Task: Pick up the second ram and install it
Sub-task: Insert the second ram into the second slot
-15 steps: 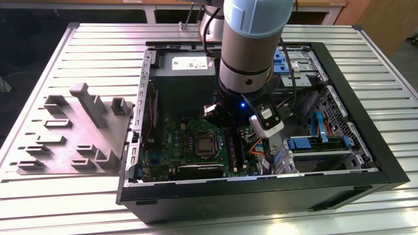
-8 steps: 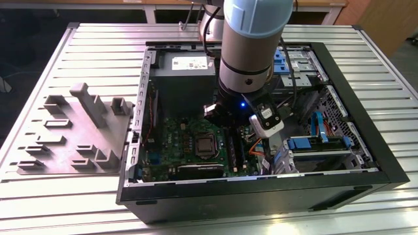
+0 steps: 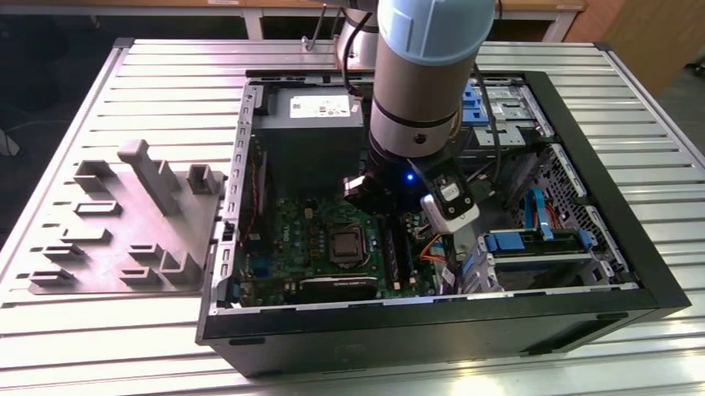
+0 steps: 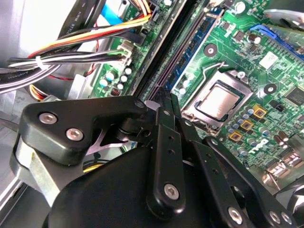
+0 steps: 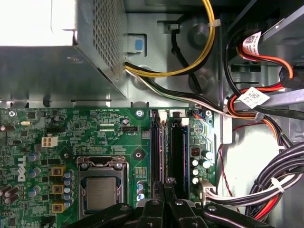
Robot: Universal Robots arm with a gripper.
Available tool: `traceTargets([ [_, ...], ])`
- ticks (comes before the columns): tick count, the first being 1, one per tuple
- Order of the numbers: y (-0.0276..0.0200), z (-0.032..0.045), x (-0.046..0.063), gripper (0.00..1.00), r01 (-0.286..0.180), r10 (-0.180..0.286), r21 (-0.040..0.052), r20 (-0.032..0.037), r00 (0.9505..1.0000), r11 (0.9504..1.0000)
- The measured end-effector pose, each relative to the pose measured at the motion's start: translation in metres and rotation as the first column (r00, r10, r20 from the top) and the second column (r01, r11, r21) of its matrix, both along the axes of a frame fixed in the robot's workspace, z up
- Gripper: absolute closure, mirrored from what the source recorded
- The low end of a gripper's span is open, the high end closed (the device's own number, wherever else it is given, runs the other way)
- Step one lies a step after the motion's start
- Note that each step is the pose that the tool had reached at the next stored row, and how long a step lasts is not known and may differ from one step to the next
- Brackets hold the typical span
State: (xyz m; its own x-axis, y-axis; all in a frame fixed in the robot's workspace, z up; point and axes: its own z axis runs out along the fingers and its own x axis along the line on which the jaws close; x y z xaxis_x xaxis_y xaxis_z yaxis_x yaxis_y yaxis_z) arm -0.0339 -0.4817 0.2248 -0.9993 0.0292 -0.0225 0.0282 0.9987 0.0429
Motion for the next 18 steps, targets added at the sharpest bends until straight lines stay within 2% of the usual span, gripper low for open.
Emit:
traceTargets([
  [18,-0.0002,-0.0021,0.001,0.89,0.017,-0.017,0.0001,0.0,0.9999,0.9999],
])
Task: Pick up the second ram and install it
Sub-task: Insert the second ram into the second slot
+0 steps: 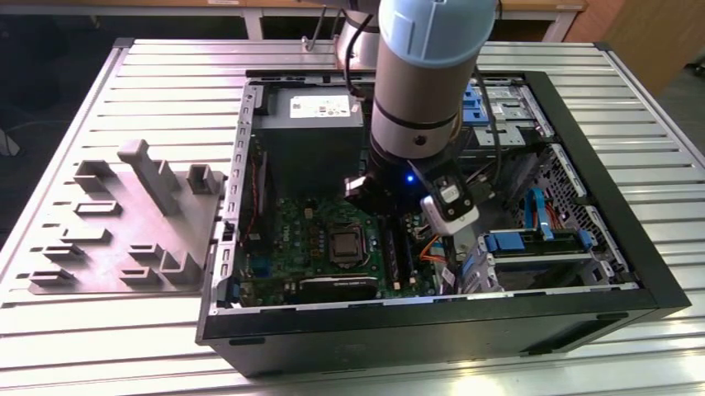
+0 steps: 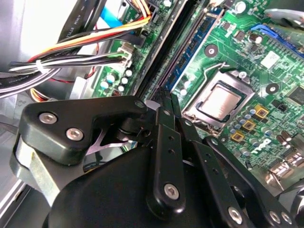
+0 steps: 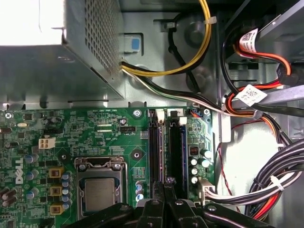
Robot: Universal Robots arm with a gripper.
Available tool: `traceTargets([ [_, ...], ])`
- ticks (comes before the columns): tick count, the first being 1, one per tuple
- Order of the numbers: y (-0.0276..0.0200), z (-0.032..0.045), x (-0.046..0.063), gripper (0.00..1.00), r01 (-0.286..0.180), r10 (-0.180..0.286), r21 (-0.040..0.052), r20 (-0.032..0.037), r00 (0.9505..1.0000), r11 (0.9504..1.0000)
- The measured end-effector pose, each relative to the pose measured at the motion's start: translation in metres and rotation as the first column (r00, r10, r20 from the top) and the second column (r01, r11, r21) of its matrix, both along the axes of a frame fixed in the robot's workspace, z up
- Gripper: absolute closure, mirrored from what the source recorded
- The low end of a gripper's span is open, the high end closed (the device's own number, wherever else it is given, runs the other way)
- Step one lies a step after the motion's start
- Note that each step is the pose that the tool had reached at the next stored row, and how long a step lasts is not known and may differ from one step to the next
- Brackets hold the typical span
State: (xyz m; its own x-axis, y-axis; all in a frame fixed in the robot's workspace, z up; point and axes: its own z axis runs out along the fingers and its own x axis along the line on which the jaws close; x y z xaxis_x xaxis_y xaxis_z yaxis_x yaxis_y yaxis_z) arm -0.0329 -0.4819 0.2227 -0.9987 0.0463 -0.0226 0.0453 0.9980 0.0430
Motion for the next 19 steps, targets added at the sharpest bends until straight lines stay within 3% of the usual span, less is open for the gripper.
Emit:
traceTargets([
  [19,0.0,-0.0053,0.0,0.89,0.001,-0.001,0.0018,0.0001,1.0,1.0],
])
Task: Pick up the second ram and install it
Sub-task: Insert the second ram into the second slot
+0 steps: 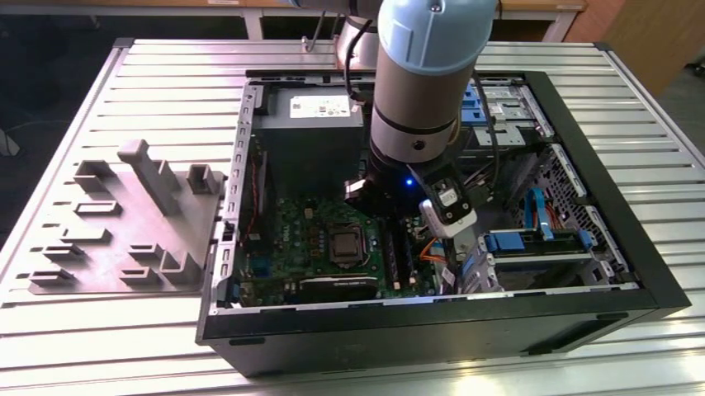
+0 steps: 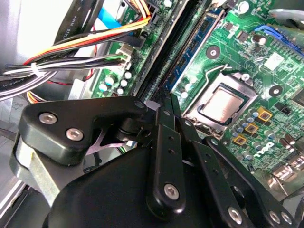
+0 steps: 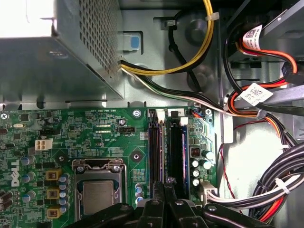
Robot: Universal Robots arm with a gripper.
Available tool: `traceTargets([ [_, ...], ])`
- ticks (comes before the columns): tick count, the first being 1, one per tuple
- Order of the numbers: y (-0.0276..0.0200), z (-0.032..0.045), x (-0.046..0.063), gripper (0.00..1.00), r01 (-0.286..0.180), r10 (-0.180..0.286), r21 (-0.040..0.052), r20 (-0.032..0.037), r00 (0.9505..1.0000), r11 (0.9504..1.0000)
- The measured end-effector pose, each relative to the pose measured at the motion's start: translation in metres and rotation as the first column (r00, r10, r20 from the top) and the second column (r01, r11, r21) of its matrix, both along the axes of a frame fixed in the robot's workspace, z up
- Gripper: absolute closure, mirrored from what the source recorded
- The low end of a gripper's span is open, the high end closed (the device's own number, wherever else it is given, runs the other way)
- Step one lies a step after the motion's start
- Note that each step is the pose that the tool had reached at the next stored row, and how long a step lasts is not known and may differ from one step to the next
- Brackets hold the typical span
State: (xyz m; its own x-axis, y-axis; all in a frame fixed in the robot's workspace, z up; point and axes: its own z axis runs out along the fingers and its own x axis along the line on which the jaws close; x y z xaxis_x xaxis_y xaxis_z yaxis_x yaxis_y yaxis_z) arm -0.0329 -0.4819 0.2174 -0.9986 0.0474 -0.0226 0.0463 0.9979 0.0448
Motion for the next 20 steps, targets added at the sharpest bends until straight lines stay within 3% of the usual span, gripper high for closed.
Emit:
traceTargets([
  [5,0.0,-0.0001,0.0,0.88,0.0,0.0,0.0003,0.0,1.0,1.0],
  [6,0.0,-0.0001,0.0,0.82,0.0,0.0,0.0002,0.0,1.0,1.0],
  [9,0.0,0.0001,0.0,0.82,0.0,0.0,0.0002,0.0001,1.0,1.0],
  [17,0.0,0.0198,0.0,0.82,0.0,0.0,0.0001,0.0,1.0,1.0],
  [20,0.0,0.0199,0.0,0.82,0.0,0.0,0.0005,0.0002,1.0,1.0],
])
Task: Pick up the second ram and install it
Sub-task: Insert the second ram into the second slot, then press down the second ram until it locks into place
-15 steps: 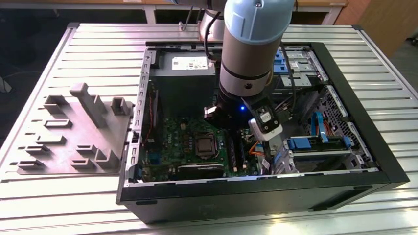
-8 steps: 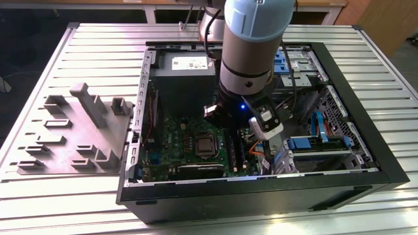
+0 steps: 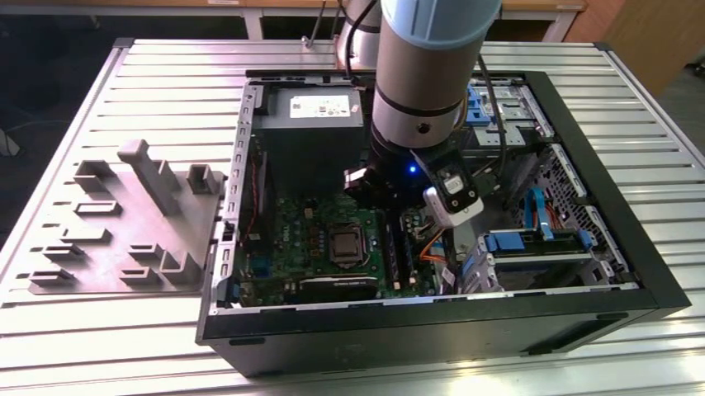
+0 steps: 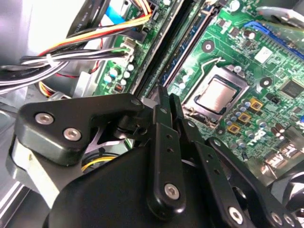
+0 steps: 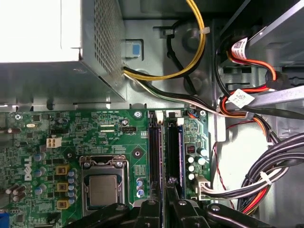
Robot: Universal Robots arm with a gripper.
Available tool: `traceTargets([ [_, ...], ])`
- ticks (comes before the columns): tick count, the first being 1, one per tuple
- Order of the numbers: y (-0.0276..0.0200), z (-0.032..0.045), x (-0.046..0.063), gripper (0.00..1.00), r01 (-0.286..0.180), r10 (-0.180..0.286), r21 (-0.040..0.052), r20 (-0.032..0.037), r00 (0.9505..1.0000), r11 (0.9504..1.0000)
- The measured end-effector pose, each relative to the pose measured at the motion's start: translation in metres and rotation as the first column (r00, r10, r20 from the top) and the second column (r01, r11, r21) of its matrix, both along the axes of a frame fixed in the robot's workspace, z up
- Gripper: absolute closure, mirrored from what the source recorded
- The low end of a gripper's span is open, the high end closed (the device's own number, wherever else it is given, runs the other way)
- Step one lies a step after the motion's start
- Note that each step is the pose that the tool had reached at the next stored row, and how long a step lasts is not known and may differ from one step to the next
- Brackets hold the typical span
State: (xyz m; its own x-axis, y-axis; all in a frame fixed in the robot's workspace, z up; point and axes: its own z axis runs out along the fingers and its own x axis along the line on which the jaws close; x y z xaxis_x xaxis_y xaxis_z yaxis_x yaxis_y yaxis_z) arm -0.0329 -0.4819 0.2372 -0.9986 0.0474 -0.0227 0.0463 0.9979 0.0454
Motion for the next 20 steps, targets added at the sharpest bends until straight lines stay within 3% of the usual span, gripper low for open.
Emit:
traceTargets([
  [6,0.0,0.0006,0.0,0.83,0.0,0.0,-0.0004,-0.0001,1.0,1.0],
  [7,0.0,0.0006,0.0,0.89,0.0,0.0,-0.0004,-0.0001,1.0,1.0],
  [20,0.0,0.0028,0.0,0.9,0.0,0.0,-0.0004,-0.0001,1.0,1.0],
])
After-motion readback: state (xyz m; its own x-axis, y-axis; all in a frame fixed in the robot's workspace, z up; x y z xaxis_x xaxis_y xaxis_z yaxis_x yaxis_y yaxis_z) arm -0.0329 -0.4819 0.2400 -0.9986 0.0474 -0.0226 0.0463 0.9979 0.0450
